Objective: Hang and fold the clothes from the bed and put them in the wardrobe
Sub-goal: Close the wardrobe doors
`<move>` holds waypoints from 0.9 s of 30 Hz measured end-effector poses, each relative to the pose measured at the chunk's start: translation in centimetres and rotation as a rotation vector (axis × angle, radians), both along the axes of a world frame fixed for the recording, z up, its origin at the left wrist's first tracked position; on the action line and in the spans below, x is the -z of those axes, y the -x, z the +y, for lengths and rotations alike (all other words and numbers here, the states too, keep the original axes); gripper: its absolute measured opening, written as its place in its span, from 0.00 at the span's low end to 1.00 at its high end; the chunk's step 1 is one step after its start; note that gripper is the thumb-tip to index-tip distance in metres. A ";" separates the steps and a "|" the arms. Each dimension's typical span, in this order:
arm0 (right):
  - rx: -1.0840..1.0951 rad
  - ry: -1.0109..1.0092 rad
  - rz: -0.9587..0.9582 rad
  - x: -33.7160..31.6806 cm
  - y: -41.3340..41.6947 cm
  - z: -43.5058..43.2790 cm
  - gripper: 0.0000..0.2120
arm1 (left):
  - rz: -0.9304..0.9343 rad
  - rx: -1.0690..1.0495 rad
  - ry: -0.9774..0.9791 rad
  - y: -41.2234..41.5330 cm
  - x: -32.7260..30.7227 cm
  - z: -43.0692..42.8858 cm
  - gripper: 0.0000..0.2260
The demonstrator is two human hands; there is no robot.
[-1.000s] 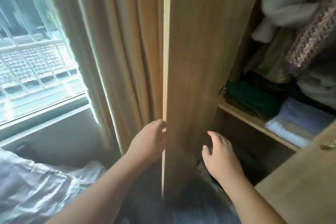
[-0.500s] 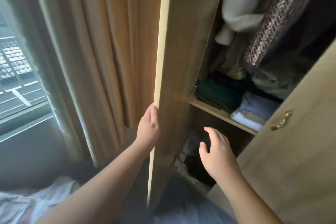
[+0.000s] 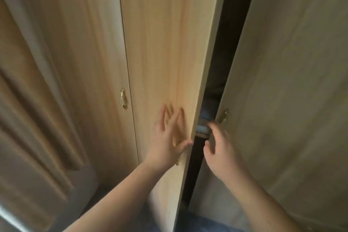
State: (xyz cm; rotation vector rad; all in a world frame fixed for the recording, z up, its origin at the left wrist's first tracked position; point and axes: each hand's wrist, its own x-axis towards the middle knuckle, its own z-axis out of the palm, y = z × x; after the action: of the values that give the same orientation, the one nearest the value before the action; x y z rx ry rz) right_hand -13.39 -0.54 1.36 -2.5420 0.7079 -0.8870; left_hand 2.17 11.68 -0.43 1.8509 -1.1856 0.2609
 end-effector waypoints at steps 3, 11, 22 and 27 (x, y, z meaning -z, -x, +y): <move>-0.013 0.119 -0.086 -2.4 0.3 -4.4 0.30 | -0.269 -0.079 -0.098 0.1 -1.3 -5.9 0.44; -0.078 0.655 0.017 -7.6 -1.0 -14.2 0.34 | -0.220 -0.204 -0.188 -0.2 -2.1 -16.1 0.49; -0.022 0.891 0.206 -7.3 -4.5 -20.5 0.36 | -0.191 -0.325 -0.219 -1.2 -2.3 -22.4 0.48; 0.001 0.897 0.207 -7.3 -5.4 -21.8 0.36 | -0.185 -0.355 -0.198 -1.7 -2.2 -23.9 0.44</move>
State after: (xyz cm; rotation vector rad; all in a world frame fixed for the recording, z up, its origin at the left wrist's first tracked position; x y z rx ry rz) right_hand -8.00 -22.39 8.62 -3.4528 0.4034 -1.1328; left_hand 3.89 -12.21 1.73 2.2494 -1.0260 0.5392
